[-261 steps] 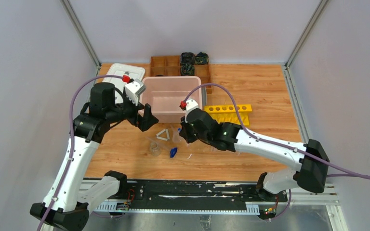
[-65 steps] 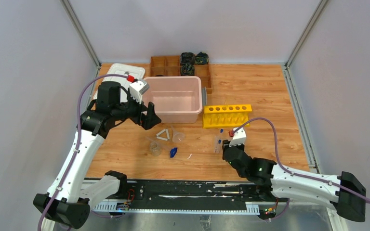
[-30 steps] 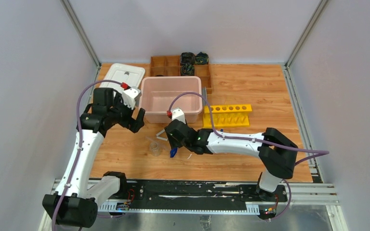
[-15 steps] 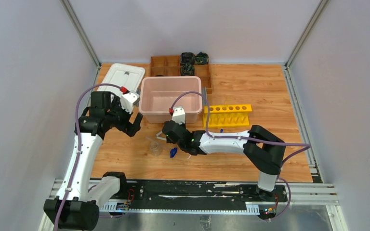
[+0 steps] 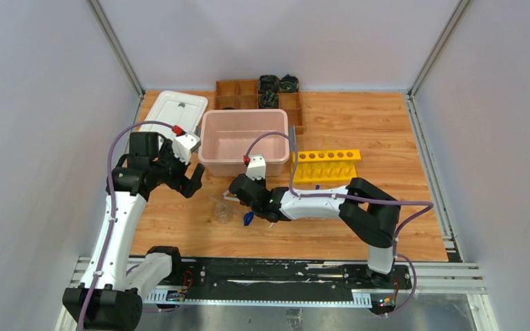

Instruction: Organize the chemistry lab equipment

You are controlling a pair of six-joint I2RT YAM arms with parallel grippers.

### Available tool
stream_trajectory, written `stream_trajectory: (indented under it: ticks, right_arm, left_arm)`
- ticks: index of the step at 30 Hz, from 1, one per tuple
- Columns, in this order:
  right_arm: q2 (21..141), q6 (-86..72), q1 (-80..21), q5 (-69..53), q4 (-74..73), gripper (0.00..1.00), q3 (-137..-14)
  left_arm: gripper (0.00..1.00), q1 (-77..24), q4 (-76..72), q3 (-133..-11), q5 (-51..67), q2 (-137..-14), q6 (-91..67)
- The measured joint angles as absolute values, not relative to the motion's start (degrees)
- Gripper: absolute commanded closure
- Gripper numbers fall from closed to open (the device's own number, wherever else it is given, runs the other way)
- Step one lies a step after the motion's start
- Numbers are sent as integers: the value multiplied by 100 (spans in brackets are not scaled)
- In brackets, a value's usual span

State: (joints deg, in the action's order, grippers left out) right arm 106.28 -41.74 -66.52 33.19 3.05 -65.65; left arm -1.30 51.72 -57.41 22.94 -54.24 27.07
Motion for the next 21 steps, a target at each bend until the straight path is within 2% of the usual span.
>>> stream_trajectory:
  ticks: [6, 12, 16, 21]
  right_arm:
    - [10628, -4246, -6650, 3380, 355, 80, -6530]
    - [10663, -4248, -6648, 3430, 419, 86, -6497]
    - [10698, -4244, -6648, 3496, 449, 100, -6495]
    - [10698, -4206, -6643, 3579, 611, 100, -6379]
  left_arm:
    - [0, -130, 5234, -5741, 2294, -5380, 2709]
    - [0, -130, 5321, -5806, 2296, -5360, 2707]
    - [0, -130, 5334, -5859, 2324, -5358, 2703]
    - [0, -130, 5341, -5859, 2335, -5358, 2705]
